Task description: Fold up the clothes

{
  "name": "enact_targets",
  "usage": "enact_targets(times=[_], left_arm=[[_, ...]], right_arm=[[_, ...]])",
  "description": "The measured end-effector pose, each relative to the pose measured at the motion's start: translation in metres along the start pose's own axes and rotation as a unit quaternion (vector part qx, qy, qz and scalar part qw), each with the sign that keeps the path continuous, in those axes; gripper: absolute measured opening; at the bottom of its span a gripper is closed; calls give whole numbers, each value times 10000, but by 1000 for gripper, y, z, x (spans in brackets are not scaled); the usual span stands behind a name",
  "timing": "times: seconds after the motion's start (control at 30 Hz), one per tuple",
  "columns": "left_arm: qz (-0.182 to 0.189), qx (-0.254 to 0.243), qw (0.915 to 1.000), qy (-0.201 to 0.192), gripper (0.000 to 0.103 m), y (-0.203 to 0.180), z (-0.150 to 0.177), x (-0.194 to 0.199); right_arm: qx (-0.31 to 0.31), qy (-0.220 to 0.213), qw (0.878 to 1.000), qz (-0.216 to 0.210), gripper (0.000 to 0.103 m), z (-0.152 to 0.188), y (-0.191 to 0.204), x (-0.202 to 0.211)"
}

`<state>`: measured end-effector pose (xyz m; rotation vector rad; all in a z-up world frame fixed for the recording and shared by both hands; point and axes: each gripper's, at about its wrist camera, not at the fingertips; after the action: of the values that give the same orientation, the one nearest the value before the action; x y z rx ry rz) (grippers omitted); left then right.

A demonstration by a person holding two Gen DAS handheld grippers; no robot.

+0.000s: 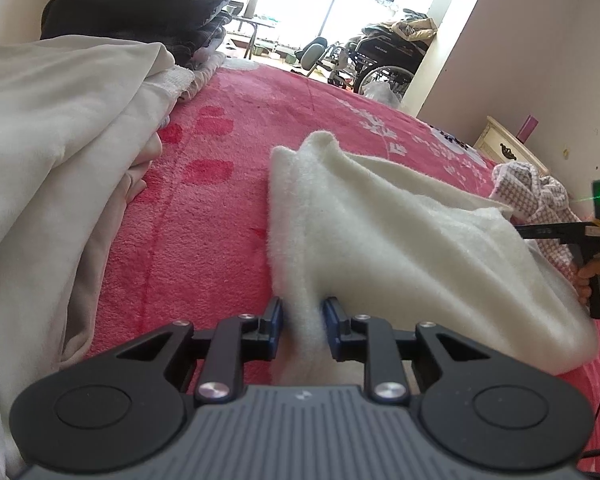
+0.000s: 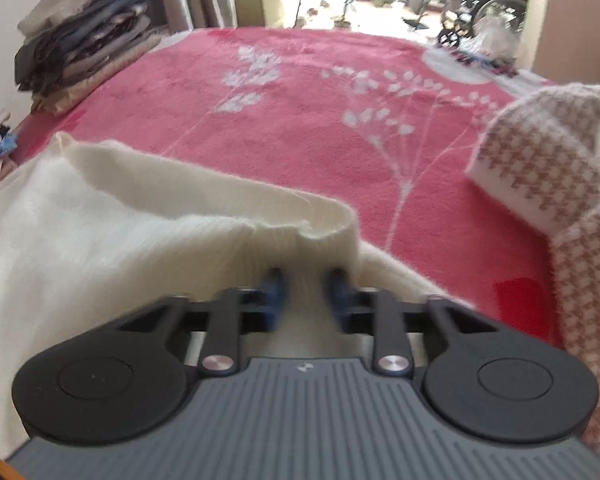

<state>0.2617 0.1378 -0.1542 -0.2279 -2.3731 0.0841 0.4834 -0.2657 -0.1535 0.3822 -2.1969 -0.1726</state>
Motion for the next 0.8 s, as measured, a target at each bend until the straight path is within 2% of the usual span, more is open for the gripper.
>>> enact_targets(times=[0.17, 0.27, 0.4, 0.7, 0.73, 0.8], left_arm=[[56, -32, 9999, -83, 23, 1, -4, 1], [58, -99, 9998, -153, 24, 1, -8, -3], [29, -194, 9996, -200, 24, -1, -11, -8], [63, -187, 9996, -222, 25, 1, -9, -6], [68, -183, 9995, -230, 25, 1, -8, -6], [69, -167, 9996, -235, 26, 1, -8, -6]], right_arm=[[-522, -870, 9948, 112, 6, 1, -16, 52], [-674, -1166, 9904, 309, 6, 4, -27, 68], [-881, -884, 9909, 501, 7, 7, -47, 38], [-1681, -788, 9818, -401, 14, 20, -69, 93], [-1676, -717, 9821, -473, 14, 23, -69, 98], [-1243, -304, 9906, -491, 18, 38, -56, 106]])
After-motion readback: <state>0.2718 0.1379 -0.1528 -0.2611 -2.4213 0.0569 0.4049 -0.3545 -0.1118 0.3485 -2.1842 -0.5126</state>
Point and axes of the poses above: each gripper's, at about its wrist camera, not at the fingertips, and x roughly against the way its jaws point, y to its left, z to its underside, and after that the axes turned 15 degrees about -x, right-handed
